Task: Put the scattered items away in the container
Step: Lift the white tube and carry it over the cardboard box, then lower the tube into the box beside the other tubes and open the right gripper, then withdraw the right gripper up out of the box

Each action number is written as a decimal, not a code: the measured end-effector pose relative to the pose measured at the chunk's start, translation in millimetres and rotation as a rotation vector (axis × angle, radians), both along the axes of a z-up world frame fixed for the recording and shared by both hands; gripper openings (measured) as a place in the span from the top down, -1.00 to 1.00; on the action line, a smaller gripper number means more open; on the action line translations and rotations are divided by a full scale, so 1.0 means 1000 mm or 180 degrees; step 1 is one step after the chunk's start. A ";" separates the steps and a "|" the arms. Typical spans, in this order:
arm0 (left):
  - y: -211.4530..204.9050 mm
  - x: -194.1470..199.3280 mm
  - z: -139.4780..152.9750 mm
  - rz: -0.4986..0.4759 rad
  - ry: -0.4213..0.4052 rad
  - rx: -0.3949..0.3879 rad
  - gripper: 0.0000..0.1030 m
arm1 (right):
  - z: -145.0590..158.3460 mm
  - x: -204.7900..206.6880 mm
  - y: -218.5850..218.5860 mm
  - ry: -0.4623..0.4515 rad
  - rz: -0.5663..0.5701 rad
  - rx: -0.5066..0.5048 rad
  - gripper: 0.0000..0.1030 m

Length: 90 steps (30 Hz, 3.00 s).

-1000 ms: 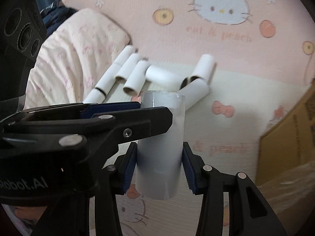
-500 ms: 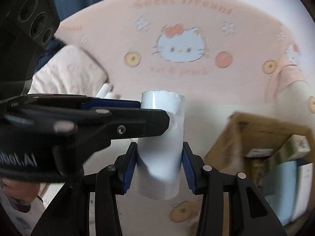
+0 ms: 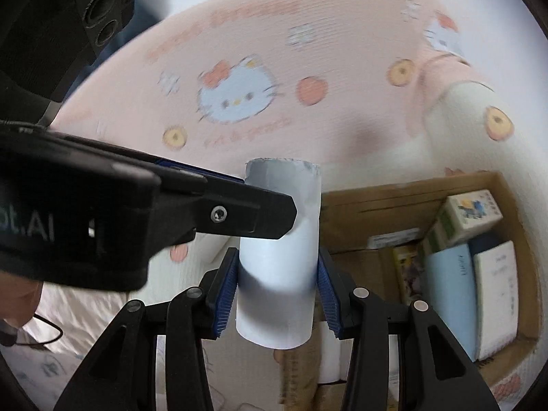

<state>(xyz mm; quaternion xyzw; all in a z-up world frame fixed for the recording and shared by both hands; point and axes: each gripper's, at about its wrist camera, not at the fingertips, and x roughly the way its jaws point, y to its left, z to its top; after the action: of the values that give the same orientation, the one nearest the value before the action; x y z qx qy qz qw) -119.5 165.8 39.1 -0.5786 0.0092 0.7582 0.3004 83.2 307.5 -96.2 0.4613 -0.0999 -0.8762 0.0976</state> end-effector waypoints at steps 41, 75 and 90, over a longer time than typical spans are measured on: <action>0.020 -0.047 -0.112 0.0314 -0.0618 -0.0129 0.71 | -0.170 -0.090 0.051 -0.1621 0.0329 -0.0823 0.19; 0.007 -0.032 -0.106 0.0273 -0.0438 -0.0017 0.72 | -0.155 -0.083 0.045 -0.1854 0.0222 -0.0652 0.18; 0.054 0.012 -0.102 -0.0190 0.0498 -0.0680 0.35 | -0.066 -0.003 0.056 -0.0929 -0.0391 0.0349 0.01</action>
<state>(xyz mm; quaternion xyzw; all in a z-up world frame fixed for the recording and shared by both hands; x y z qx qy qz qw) -107.1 219.4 -63.1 -0.5459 0.1305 0.7864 0.2579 80.3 364.0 -162.5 0.5814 -0.0931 -0.8083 0.0029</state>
